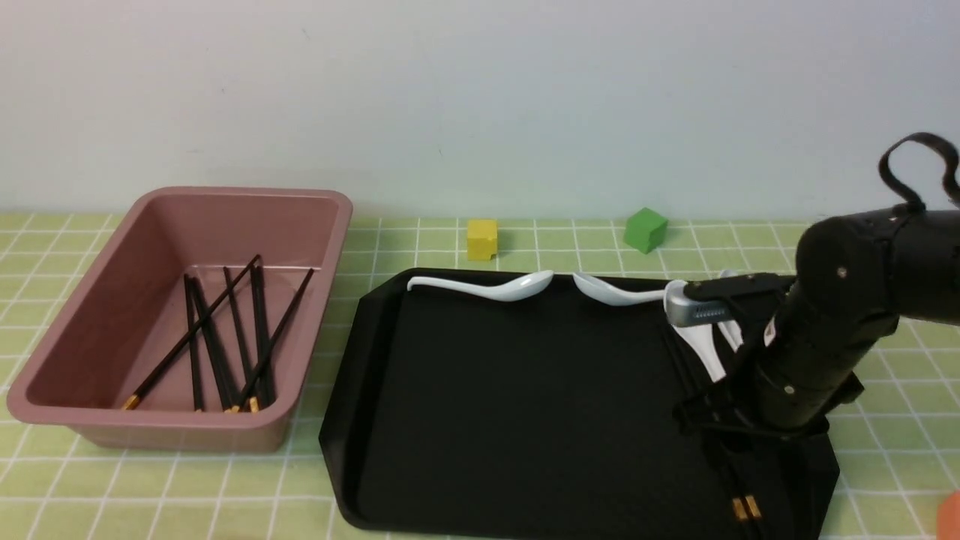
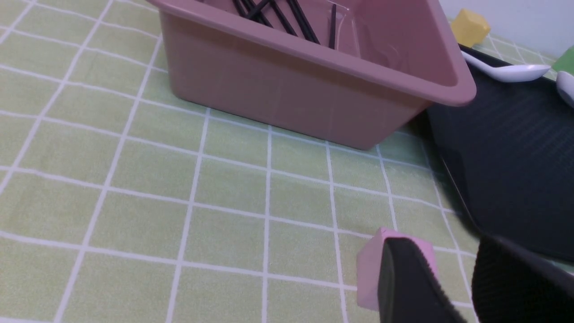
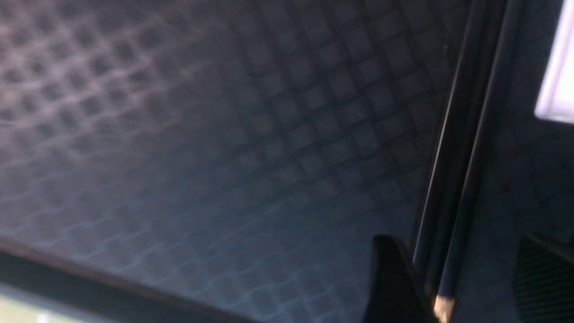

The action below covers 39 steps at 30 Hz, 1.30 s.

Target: On green tablecloth take chopsticks from black tray and put them in box.

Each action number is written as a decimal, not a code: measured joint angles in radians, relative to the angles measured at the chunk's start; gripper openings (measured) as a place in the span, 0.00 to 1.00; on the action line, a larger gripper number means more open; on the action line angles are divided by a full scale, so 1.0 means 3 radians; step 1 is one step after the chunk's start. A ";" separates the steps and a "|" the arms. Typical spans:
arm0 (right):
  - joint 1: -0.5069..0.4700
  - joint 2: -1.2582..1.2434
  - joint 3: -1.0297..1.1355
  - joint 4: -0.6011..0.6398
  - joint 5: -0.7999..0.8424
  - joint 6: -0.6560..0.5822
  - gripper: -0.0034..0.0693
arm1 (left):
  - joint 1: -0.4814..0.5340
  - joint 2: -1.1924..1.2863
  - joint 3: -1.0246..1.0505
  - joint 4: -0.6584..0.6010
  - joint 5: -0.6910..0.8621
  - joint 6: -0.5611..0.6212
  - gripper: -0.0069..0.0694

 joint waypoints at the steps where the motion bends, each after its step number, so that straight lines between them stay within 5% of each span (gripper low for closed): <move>1: 0.0000 0.0043 0.0000 -0.0008 0.0000 0.0001 0.57 | 0.0000 0.0000 0.0000 0.0000 0.0000 0.0000 0.40; 8: 0.0000 0.0277 -0.0039 -0.0040 0.0014 0.0017 0.55 | 0.0000 0.0000 0.0000 0.0000 0.0000 0.0000 0.40; 11: 0.0000 0.0302 -0.0067 -0.0078 0.0051 0.0020 0.46 | 0.0000 0.0000 0.0000 0.0000 0.0000 0.0000 0.40; 15: -0.0003 0.0290 -0.0078 -0.0113 0.0129 0.0022 0.23 | 0.0000 0.0000 0.0000 0.0000 0.0000 0.0000 0.40; 21: -0.0003 0.0175 -0.0229 0.0134 0.0555 -0.0029 0.23 | 0.0000 0.0000 0.0000 0.0000 0.0000 0.0000 0.40; 28: 0.0116 -0.0074 -0.0944 0.0982 0.1005 -0.0296 0.23 | 0.0000 0.0000 0.0000 0.0000 0.0000 0.0000 0.40; 39: 0.1099 0.1066 -0.3121 0.1658 0.0180 -0.0464 0.23 | 0.0000 0.0000 0.0000 0.0000 0.0000 0.0000 0.40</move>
